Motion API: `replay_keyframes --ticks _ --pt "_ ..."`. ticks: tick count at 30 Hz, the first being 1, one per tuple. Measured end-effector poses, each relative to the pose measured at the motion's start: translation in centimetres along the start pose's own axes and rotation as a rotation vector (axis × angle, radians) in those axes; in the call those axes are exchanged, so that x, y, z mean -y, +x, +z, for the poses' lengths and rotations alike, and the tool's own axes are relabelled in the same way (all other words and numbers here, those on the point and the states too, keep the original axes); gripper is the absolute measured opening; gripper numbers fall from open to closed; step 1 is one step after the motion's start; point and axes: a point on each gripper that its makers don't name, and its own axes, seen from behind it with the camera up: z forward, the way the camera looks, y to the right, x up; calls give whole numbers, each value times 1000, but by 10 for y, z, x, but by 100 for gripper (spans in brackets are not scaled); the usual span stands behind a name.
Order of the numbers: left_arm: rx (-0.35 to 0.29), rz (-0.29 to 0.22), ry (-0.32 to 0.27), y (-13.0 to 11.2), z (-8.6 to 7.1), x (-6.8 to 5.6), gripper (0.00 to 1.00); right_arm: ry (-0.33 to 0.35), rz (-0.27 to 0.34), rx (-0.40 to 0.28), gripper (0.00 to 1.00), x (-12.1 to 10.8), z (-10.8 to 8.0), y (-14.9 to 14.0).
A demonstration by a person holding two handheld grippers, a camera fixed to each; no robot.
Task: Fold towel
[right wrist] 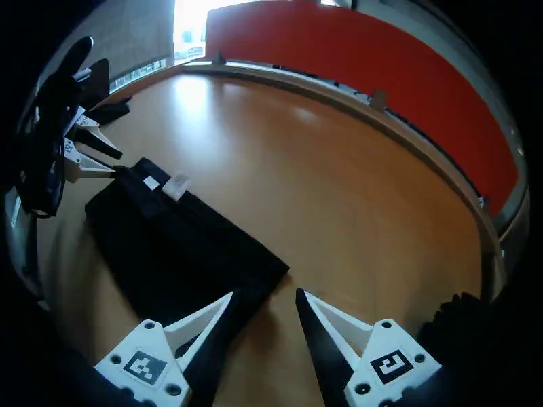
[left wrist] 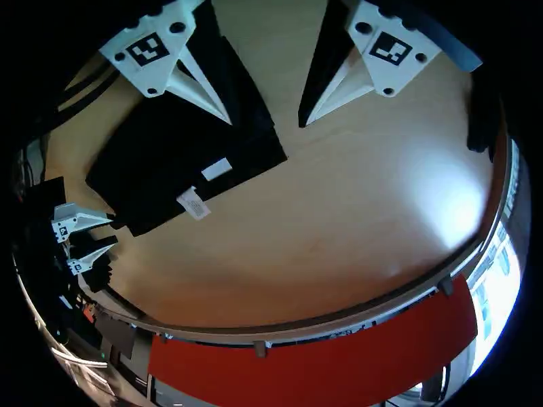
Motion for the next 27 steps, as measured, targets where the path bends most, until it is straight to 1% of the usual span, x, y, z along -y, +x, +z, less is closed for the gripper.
replay_keyframes --ticks 6,9,12,13,14,16,17,21,27 --pt "-16 1 24 8 1 9 64 -22 4 -18 63 -9 2 11" --pt "-24 -3 36 11 1 13 72 -36 4 -26 64 -14 3 15" --pt "-29 -6 46 13 1 16 80 -44 3 -31 67 -16 3 16" --pt "-32 -6 51 13 0 18 84 -45 2 -32 70 -17 2 16" --pt "-35 -7 57 14 0 19 89 -47 2 -34 76 -17 2 16" --pt "-39 -10 64 14 -2 21 89 -48 2 -37 87 -17 1 16" --pt "-39 -13 65 13 -2 22 89 -47 2 -38 90 -17 1 16" --pt "-39 -30 69 12 -4 24 89 -50 8 -42 90 -16 -1 15" --pt "-42 -39 62 10 -8 23 90 -39 15 -44 90 -9 -7 13"
